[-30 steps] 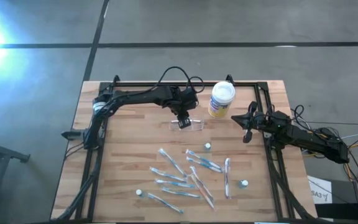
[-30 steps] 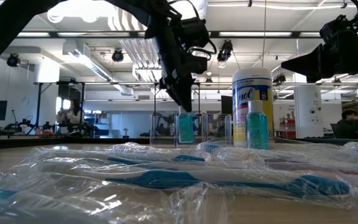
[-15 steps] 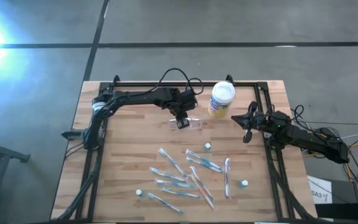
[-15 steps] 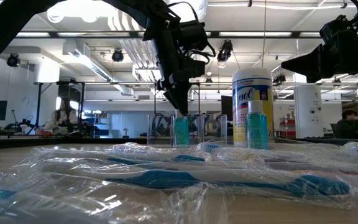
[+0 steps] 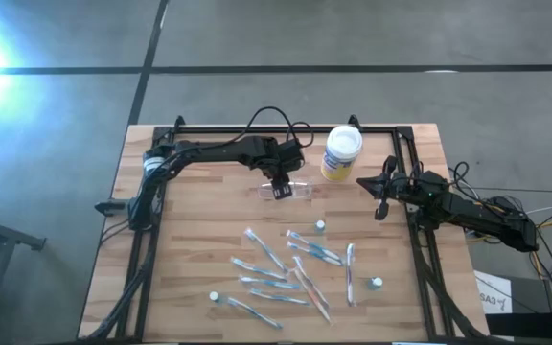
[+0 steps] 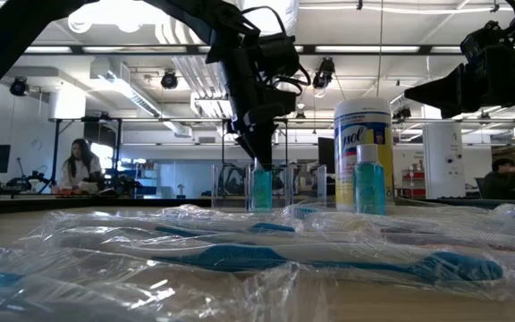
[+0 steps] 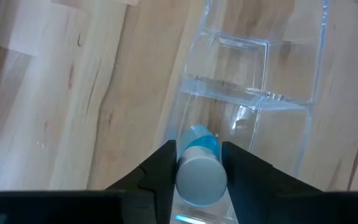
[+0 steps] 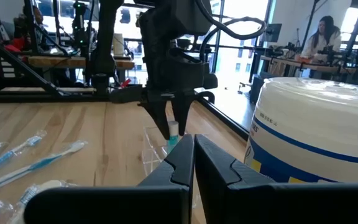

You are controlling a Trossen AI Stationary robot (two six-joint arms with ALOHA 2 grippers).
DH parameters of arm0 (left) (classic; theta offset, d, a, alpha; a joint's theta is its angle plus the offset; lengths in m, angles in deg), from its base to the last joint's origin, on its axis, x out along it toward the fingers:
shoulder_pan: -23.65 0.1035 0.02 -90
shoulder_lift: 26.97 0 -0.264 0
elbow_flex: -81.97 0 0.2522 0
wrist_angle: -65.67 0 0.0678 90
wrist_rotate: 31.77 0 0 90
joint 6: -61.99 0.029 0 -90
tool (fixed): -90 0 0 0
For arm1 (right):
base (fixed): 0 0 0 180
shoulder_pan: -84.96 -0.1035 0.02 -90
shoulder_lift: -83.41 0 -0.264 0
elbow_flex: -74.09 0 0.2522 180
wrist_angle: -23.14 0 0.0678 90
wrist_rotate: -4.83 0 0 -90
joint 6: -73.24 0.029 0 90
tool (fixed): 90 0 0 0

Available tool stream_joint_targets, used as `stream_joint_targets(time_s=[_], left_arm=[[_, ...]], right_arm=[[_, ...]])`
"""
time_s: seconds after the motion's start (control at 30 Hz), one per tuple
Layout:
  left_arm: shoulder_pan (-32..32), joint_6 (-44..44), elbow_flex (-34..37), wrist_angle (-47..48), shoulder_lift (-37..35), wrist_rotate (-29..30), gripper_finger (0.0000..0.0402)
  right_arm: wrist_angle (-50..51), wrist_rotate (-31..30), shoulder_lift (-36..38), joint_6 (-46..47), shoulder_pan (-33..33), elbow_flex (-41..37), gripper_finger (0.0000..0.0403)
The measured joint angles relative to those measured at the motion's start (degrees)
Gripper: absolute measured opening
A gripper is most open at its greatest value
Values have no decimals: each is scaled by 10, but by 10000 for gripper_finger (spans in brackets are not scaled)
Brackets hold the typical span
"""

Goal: Pick & Place toothbrushing station
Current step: Put the blue mouthwash into the transparent organizer

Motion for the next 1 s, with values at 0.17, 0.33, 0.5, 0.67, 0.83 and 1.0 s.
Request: stream_joint_targets(time_s=[0.17,0.33,0.5,0.67,0.83,1.0], left_arm=[[-1,0,0,0,0,-1,160],[-2,-1,-1,0,0,-1,190],[-4,-1,-13,1,-4,-1,220],[-4,-1,-33,20,-6,-1,237],[-4,16,-59,84,-15,-1,241],[-4,30,-57,120,-60,-1,241]], right_arm=[[0,0,0,0,0,0,8],[0,0,0,0,0,0,8],[0,0,0,2,0,0,8],[0,0,0,-1,0,0,8],[0,0,0,-11,0,0,8],[-2,0,0,-15,0,0,8]])
